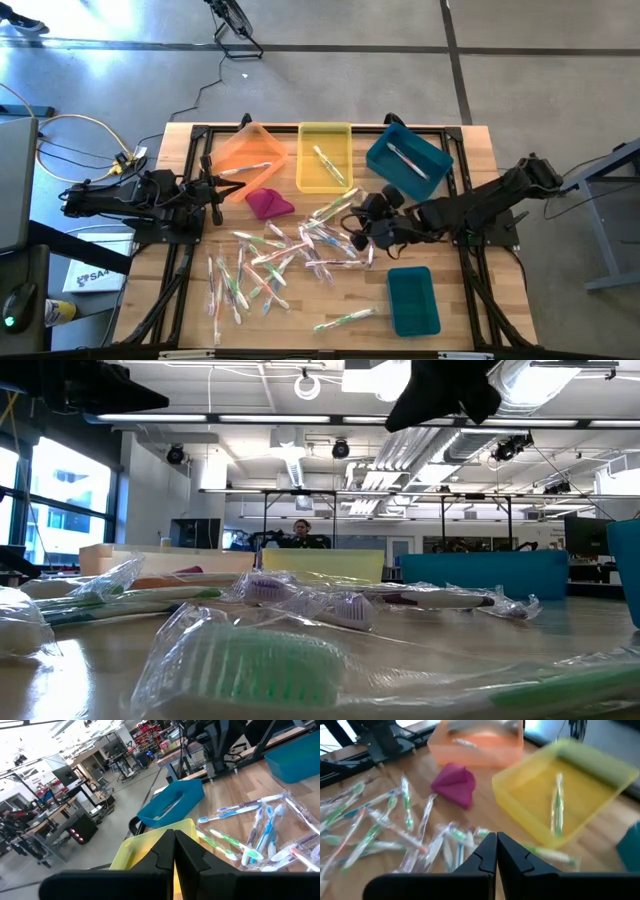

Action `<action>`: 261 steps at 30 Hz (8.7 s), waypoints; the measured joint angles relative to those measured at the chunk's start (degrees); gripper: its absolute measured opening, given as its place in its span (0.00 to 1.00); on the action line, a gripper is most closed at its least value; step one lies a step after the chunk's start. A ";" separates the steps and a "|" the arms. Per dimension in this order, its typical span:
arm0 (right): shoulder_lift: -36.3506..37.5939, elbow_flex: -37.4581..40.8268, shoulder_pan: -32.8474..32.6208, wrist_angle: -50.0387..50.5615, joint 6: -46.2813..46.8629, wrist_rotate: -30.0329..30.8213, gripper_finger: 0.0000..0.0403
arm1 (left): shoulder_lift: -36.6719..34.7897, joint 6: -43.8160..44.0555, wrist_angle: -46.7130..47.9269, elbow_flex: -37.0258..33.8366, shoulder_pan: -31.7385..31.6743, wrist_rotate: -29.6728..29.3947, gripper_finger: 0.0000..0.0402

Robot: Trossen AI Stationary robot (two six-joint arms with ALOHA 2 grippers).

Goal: Pick & Place Toothbrushes
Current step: Put the purple toothbrush into the bottom blue bin

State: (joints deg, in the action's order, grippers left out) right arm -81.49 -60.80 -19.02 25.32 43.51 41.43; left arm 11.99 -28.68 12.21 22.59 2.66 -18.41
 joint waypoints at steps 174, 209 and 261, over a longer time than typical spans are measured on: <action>-20.35 0.00 16.04 21.65 36.30 -23.80 0.28 | 0.00 -4.89 10.93 0.04 -0.02 -0.63 0.01; -22.87 -0.02 16.01 20.68 37.46 -23.39 0.03 | -0.02 -3.99 12.00 0.04 -0.01 -0.72 0.01; 10.09 -0.02 -1.42 25.71 25.47 2.30 0.01 | -0.02 -2.52 12.38 0.04 -0.02 -0.79 0.01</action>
State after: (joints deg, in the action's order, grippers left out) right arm -71.40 -60.82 -20.44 51.03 68.98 43.73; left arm 11.97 -31.20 24.58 22.63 2.64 -19.20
